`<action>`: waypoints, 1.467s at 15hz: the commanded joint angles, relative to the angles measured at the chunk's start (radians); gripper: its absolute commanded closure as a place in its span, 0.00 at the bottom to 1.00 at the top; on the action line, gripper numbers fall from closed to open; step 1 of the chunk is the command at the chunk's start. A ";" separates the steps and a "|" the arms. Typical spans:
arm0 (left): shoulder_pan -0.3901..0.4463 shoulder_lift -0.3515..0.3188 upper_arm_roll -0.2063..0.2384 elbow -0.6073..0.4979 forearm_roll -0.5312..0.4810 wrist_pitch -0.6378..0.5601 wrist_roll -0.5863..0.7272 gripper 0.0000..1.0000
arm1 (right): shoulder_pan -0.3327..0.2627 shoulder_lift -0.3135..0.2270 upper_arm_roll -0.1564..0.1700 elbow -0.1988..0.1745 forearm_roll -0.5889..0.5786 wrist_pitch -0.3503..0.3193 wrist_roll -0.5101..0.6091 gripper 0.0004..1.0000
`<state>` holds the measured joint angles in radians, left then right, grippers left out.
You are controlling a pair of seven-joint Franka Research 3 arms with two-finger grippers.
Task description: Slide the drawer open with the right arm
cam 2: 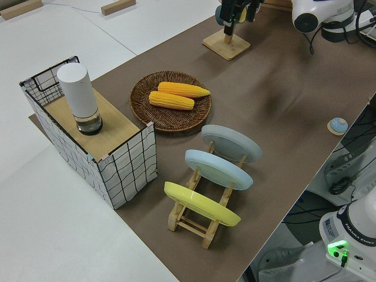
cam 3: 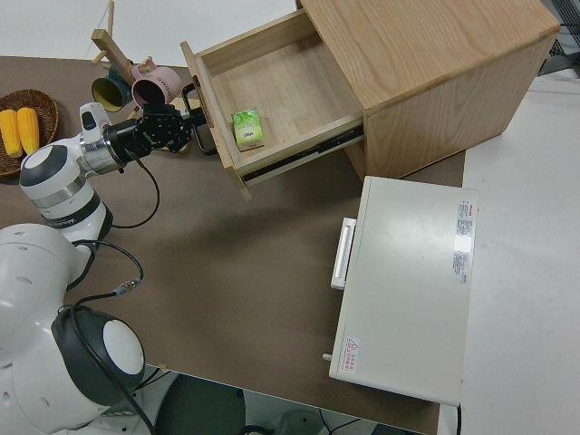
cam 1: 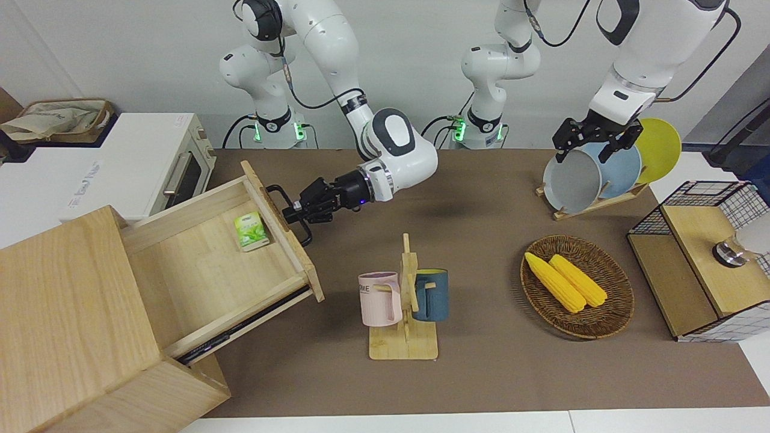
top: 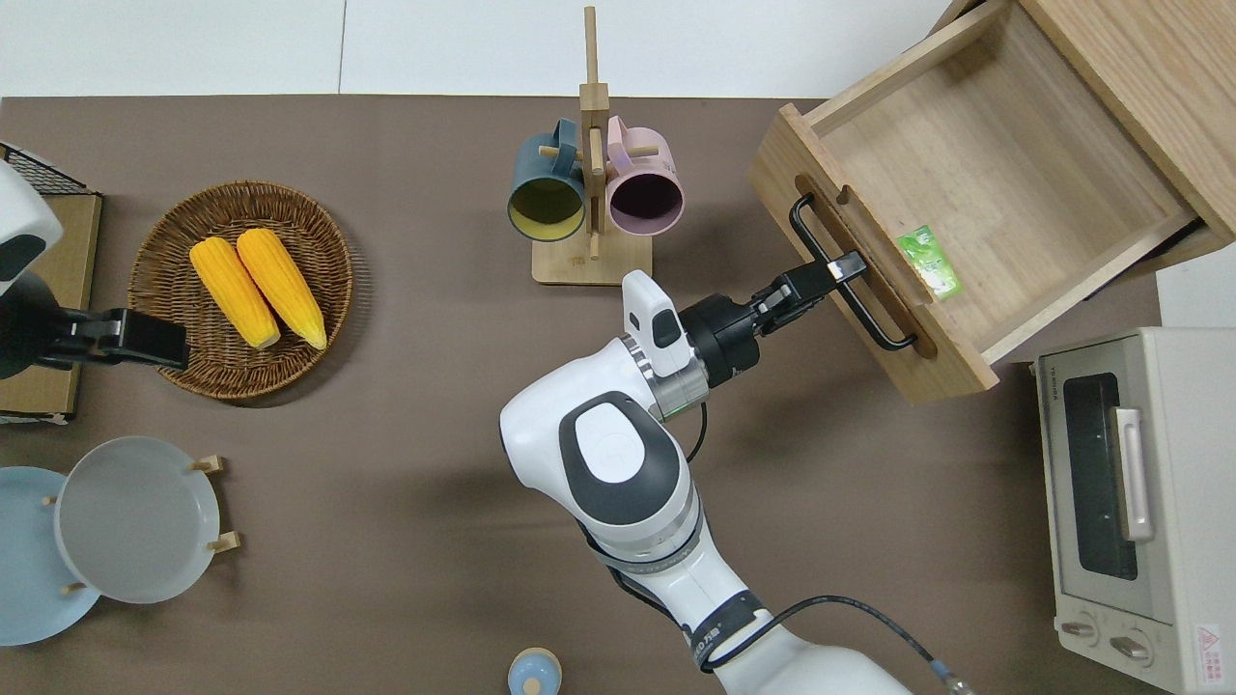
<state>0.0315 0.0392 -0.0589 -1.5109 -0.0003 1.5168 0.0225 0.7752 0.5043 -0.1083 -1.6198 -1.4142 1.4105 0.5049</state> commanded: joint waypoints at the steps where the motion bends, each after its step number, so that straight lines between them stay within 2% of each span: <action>1: 0.005 0.011 -0.007 0.026 0.017 -0.020 0.010 0.01 | 0.027 0.014 -0.010 0.061 -0.029 -0.050 -0.106 0.93; 3: 0.005 0.011 -0.007 0.024 0.017 -0.020 0.010 0.01 | 0.027 0.014 -0.010 0.061 -0.029 -0.050 -0.108 0.85; 5: 0.005 0.011 -0.007 0.026 0.017 -0.020 0.010 0.01 | 0.027 0.014 -0.010 0.063 -0.029 -0.050 -0.108 0.62; 7: 0.005 0.013 -0.007 0.024 0.017 -0.020 0.010 0.01 | 0.027 0.013 -0.010 0.066 -0.029 -0.050 -0.105 0.11; 8: 0.005 0.011 -0.007 0.026 0.017 -0.020 0.010 0.01 | 0.026 0.013 -0.010 0.070 -0.028 -0.050 -0.105 0.02; 15: 0.005 0.011 -0.007 0.026 0.017 -0.020 0.010 0.01 | 0.027 0.014 -0.010 0.077 -0.026 -0.050 -0.083 0.01; 18: 0.005 0.011 -0.007 0.026 0.017 -0.020 0.010 0.01 | 0.029 0.014 -0.010 0.098 0.043 -0.050 -0.002 0.01; 22: 0.005 0.011 -0.007 0.026 0.017 -0.020 0.010 0.01 | 0.030 0.014 -0.010 0.098 0.073 -0.050 0.056 0.01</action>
<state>0.0315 0.0392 -0.0589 -1.5109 -0.0003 1.5168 0.0225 0.7965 0.5112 -0.1125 -1.5385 -1.3833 1.3777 0.5086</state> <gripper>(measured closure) 0.004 0.013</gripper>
